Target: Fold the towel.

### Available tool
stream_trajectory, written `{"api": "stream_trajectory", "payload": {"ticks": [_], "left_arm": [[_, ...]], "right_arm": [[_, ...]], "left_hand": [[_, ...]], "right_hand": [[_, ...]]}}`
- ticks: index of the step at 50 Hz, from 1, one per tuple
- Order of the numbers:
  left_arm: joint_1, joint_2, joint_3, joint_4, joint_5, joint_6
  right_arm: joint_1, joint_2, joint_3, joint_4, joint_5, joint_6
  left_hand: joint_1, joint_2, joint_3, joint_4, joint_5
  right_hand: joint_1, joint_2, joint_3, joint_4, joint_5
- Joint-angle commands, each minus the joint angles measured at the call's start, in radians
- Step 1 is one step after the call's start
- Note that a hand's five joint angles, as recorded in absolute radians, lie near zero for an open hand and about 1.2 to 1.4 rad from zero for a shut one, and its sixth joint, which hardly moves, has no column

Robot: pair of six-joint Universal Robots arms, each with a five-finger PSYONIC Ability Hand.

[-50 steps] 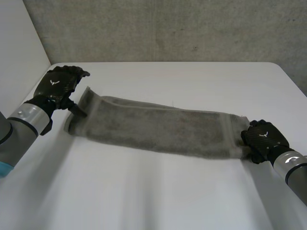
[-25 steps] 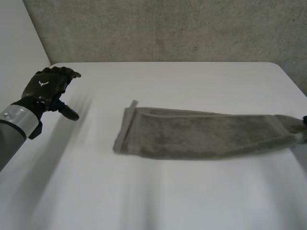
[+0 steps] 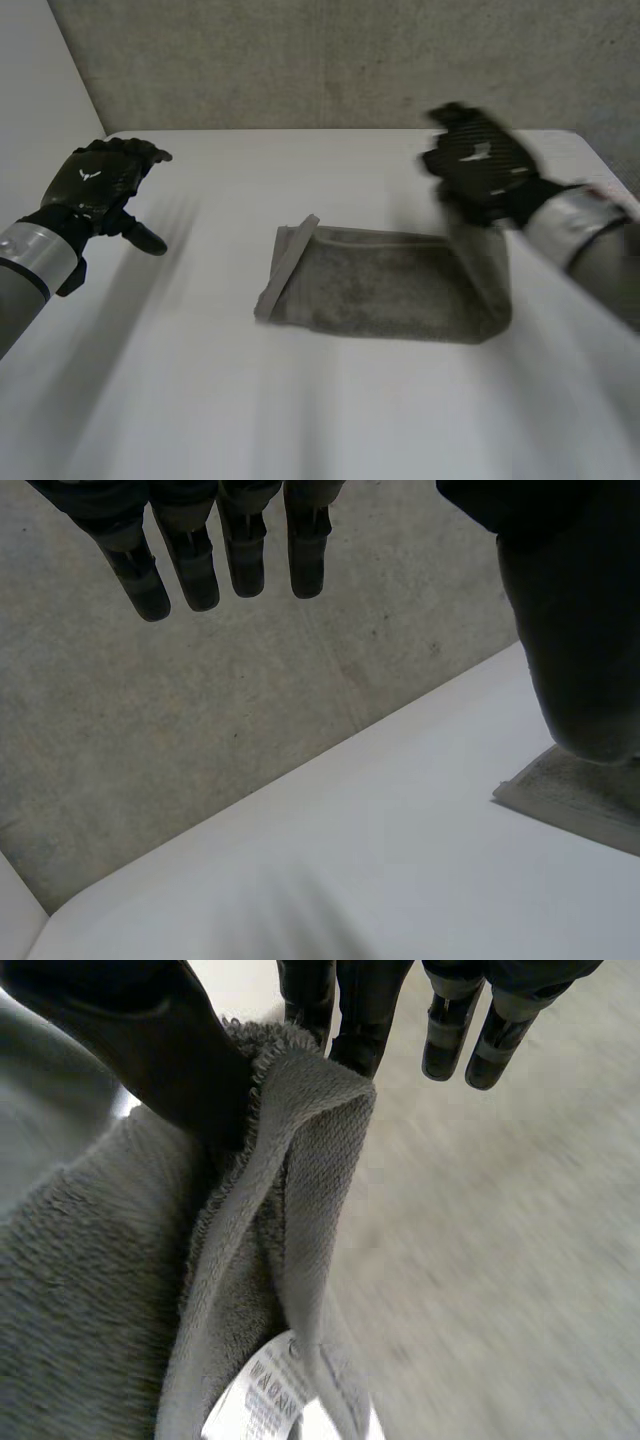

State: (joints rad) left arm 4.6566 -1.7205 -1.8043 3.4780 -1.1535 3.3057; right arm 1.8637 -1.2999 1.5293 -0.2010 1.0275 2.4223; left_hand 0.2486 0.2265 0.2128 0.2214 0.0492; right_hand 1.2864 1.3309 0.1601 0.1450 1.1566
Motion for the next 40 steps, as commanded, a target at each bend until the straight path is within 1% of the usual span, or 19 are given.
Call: {"api": "stream_trajectory", "payload": {"ticks": [1,3,6,8,9,11,17,26,28,30,32,33,34,35,36,37,40], "left_arm": [[-0.012,0.009,-0.01,-0.005,-0.002,0.0],[-0.018,0.012,-0.017,-0.005,-0.002,-0.002],[-0.018,0.013,-0.023,-0.004,-0.002,0.0],[-0.018,0.012,-0.03,-0.004,-0.002,0.0],[-0.018,0.012,-0.03,-0.004,-0.002,0.0],[-0.018,0.01,-0.032,-0.004,-0.002,0.0],[-0.019,0.012,-0.037,-0.004,-0.002,0.0],[-0.019,0.01,-0.037,-0.002,-0.002,0.0],[-0.019,0.01,-0.035,-0.002,-0.002,0.0],[-0.019,0.009,-0.033,-0.002,-0.002,0.0],[-0.021,0.009,-0.033,-0.002,-0.002,0.0],[-0.021,0.009,-0.033,-0.002,-0.002,0.0],[-0.021,0.009,-0.033,-0.002,-0.002,0.0],[-0.024,0.007,-0.032,-0.002,-0.002,-0.002],[-0.024,0.007,-0.032,-0.002,-0.002,-0.002],[-0.03,0.004,-0.027,-0.002,-0.002,-0.003],[-0.061,0.001,-0.018,-0.002,-0.002,-0.009]], "right_arm": [[0.27,0.159,-0.112,-0.003,0.12,-0.011],[0.34,0.24,-0.164,-0.005,0.146,-0.005],[0.365,0.275,-0.187,-0.006,0.163,-0.005],[0.422,0.341,-0.236,-0.012,0.19,-0.006],[0.422,0.341,-0.236,-0.012,0.19,-0.006],[0.465,0.404,-0.293,-0.02,0.215,-0.009],[0.505,0.456,-0.368,-0.023,0.246,-0.006],[0.523,0.482,-0.44,-0.041,0.232,0.0],[0.523,0.496,-0.448,-0.051,0.221,0.0],[0.523,0.542,-0.471,-0.064,0.183,0.0],[0.525,0.565,-0.477,-0.061,0.169,-0.002],[0.525,0.582,-0.477,-0.06,0.163,-0.002],[0.525,0.582,-0.477,-0.06,0.163,-0.002],[0.523,0.59,-0.474,-0.058,0.166,0.0],[0.523,0.59,-0.474,-0.058,0.166,0.0],[0.523,0.59,-0.469,-0.057,0.174,0.0],[0.513,0.561,-0.457,-0.055,0.201,0.017]], "left_hand": [[-0.082,-0.06,-0.038,-0.047,-0.049],[-0.082,-0.06,-0.038,-0.047,-0.049],[-0.082,-0.06,-0.038,-0.047,-0.049],[-0.082,-0.06,-0.038,-0.047,-0.049],[-0.082,-0.06,-0.038,-0.047,-0.049],[-0.082,-0.06,-0.038,-0.047,-0.049],[-0.082,-0.06,-0.038,-0.047,-0.049],[-0.082,-0.06,-0.038,-0.047,-0.049],[-0.082,-0.06,-0.038,-0.047,-0.049],[-0.082,-0.06,-0.038,-0.047,-0.049],[-0.082,-0.06,-0.038,-0.047,-0.049],[-0.085,-0.063,-0.038,-0.047,-0.049],[-0.085,-0.063,-0.038,-0.047,-0.049],[-0.082,-0.06,-0.038,-0.047,-0.049],[-0.082,-0.06,-0.038,-0.047,-0.049],[-0.082,-0.06,-0.038,-0.047,-0.049],[-0.082,-0.06,-0.038,-0.047,-0.049]], "right_hand": [[0.11,0.065,0.014,0.03,0.065],[0.11,0.065,0.014,0.03,0.065],[0.11,0.065,0.014,0.03,0.065],[0.11,0.065,0.014,0.03,0.065],[0.11,0.065,0.014,0.03,0.065],[0.11,0.065,0.014,0.03,0.065],[0.11,0.065,0.014,0.03,0.065],[0.11,0.065,0.014,0.03,0.065],[0.11,0.065,0.014,0.03,0.065],[0.11,0.065,0.014,0.03,0.065],[0.11,0.065,0.014,0.03,0.065],[-0.287,-0.332,0.014,0.03,-0.332],[-0.291,-0.336,0.014,0.03,-0.336],[-0.96,-1.004,0.014,0.03,-1.005],[-0.967,-1.011,0.014,0.03,-1.011],[-1.283,-1.328,0.014,0.03,-1.157],[-1.286,-1.331,0.014,0.03,-1.157]]}}
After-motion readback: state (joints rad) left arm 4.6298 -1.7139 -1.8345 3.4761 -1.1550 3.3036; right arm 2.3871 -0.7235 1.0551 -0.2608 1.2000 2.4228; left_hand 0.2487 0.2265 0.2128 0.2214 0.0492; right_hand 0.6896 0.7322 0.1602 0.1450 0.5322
